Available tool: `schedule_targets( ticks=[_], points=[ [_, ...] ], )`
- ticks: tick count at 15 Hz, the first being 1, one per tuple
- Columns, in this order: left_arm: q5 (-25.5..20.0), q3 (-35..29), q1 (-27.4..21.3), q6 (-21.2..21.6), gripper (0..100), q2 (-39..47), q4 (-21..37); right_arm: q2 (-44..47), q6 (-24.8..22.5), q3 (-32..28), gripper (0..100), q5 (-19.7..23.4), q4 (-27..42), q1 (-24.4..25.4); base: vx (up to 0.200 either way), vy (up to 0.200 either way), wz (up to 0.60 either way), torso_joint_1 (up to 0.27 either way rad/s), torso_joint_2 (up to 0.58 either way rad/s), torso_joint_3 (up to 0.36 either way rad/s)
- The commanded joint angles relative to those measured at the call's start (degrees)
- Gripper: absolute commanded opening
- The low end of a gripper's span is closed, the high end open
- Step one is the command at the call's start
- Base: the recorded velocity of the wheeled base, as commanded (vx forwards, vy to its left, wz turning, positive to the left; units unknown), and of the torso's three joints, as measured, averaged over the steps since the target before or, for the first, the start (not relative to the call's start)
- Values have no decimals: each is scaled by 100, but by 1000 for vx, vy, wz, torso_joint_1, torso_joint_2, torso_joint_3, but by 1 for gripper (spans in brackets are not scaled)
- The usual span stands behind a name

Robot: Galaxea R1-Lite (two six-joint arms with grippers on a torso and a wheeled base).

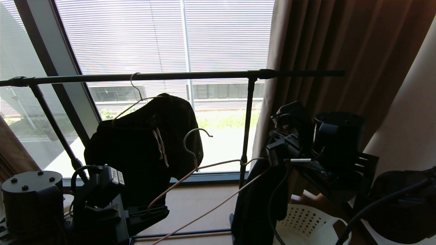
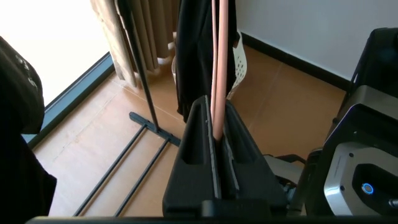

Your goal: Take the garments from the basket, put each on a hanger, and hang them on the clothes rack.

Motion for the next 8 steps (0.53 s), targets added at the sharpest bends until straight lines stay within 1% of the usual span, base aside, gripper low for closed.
schedule_targets(
  ticks=[1, 8],
  points=[
    [4, 1, 7, -14, 0, 13, -29, -95, 1, 53, 0, 2, -1, 79, 0, 0, 0, 0, 0, 0],
    [30, -26, 16, -49, 0, 5, -187, -201, 10, 212, 0, 10, -18, 448, 0, 0, 0, 0, 0, 0]
  ],
)
